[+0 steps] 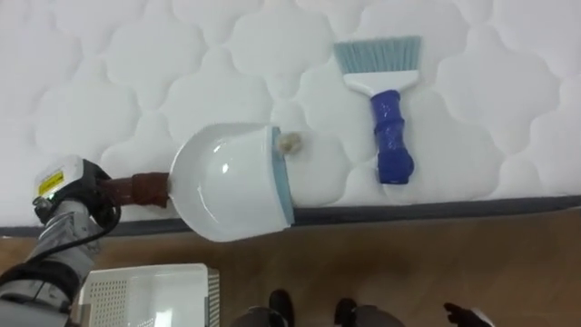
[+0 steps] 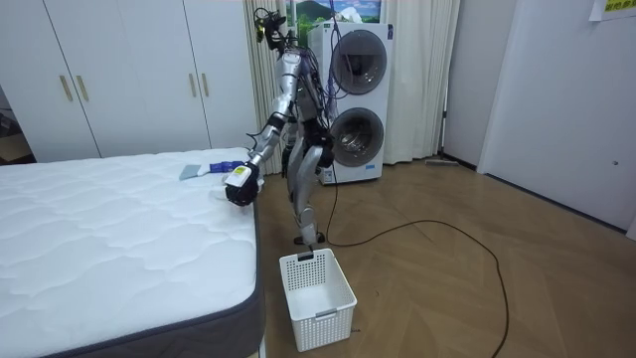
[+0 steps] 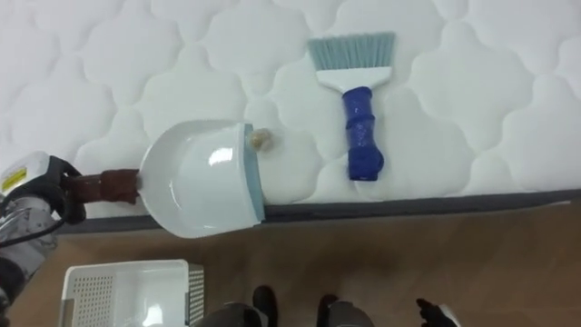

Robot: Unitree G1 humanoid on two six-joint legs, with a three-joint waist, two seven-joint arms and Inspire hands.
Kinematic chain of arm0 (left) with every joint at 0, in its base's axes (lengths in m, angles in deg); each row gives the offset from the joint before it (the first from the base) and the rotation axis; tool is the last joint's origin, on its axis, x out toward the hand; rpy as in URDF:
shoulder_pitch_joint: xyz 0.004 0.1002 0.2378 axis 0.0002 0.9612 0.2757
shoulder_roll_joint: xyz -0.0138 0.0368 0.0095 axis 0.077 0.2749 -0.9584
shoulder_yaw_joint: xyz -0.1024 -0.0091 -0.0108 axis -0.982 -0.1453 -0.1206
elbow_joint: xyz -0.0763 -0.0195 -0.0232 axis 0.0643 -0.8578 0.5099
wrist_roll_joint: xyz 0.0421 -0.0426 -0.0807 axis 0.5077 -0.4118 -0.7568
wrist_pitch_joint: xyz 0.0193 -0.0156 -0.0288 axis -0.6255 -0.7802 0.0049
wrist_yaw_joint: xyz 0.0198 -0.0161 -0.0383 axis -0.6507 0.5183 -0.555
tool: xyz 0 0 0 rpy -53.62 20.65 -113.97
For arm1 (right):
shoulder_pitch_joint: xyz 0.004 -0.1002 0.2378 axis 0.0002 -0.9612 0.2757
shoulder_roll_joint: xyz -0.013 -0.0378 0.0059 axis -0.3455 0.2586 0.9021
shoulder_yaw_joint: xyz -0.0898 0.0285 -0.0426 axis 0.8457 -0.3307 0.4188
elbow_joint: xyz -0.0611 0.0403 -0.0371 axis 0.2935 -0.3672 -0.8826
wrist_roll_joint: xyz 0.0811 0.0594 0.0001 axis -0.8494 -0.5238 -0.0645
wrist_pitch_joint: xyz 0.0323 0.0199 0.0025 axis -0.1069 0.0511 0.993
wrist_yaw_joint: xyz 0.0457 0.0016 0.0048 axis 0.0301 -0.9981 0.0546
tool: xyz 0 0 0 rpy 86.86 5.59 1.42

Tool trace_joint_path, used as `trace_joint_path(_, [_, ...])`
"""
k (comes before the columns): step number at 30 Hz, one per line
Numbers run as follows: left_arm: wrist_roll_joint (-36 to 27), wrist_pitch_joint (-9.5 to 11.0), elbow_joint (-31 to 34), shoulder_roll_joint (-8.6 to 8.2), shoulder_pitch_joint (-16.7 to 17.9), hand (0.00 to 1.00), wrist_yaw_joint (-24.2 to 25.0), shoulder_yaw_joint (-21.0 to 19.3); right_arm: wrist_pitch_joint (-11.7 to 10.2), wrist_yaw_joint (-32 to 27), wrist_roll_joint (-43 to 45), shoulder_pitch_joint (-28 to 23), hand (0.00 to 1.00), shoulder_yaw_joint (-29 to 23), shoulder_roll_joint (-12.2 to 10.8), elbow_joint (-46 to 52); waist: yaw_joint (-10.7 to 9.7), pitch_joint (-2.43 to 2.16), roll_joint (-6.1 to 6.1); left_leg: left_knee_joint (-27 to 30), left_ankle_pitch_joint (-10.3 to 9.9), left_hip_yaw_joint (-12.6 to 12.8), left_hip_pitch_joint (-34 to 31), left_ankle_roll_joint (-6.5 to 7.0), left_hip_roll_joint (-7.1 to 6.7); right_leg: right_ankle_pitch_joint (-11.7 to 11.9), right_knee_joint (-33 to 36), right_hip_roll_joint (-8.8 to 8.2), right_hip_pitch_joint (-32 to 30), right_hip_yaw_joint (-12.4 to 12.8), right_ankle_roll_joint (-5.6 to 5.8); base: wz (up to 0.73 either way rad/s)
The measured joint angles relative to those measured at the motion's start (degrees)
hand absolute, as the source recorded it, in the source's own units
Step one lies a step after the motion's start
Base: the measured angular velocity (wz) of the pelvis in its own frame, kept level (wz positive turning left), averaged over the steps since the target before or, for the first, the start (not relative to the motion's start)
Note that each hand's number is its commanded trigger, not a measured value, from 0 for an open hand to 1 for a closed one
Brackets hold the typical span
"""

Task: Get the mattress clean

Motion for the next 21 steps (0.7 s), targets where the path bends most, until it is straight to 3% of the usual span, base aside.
trace_joint_path(3, [-0.07,0.68,-0.05,-0.13,1.53,1.00,-1.05,-0.28,-0.39,-0.76,-1.61,0.00,0.00,-0.20,-0.03,0.10,-0.24,0.01,-0.04,-0.04,0.00,0.01,0.11,0.00,0.00,-0.01,-0.02,0.00,0.12,0.00,-0.01,0.00])
trace_joint_path(8, [-1.65,0.76,-1.18,-0.50,2.75,1.00,-2.83,-1.31,-0.19,-3.78,-4.08,0.87,0.00,-5.47,-0.62,1.37,-0.15,-0.04,-0.27,-0.16,0.00,0.04,-0.35,0.00,-0.02,0.05,0.09,0.04,-0.56,0.14,0.02,0.00])
trace_joint_path(12, [-7.27,0.90,-1.26,-0.49,4.36,1.00,-5.07,-1.38,-0.43,-8.05,-7.00,1.44,0.00,-8.74,-0.56,4.13,-0.13,-0.15,-0.44,0.72,0.00,0.36,-0.81,0.00,0.14,0.05,0.17,0.03,-0.84,0.13,0.01,-0.01])
trace_joint_path(16, [-10.21,1.67,-1.81,-0.48,6.30,1.00,-8.19,-1.81,-0.69,-12.92,-6.66,1.68,0.00,-11.13,-0.75,8.87,-0.13,-0.82,-1.34,1.11,0.13,1.48,-1.09,0.22,0.45,0.06,0.31,0.05,-1.24,0.70,0.02,-0.06])
trace_joint_path(21, [-11.10,1.76,-1.81,-0.98,7.31,1.00,-9.55,-2.67,-2.19,-19.72,-5.19,1.79,0.00,-13.64,-0.87,14.83,-0.08,-1.11,-1.84,1.12,0.14,1.64,-0.82,0.24,0.57,0.10,0.33,-0.02,-0.92,0.45,0.08,0.02])
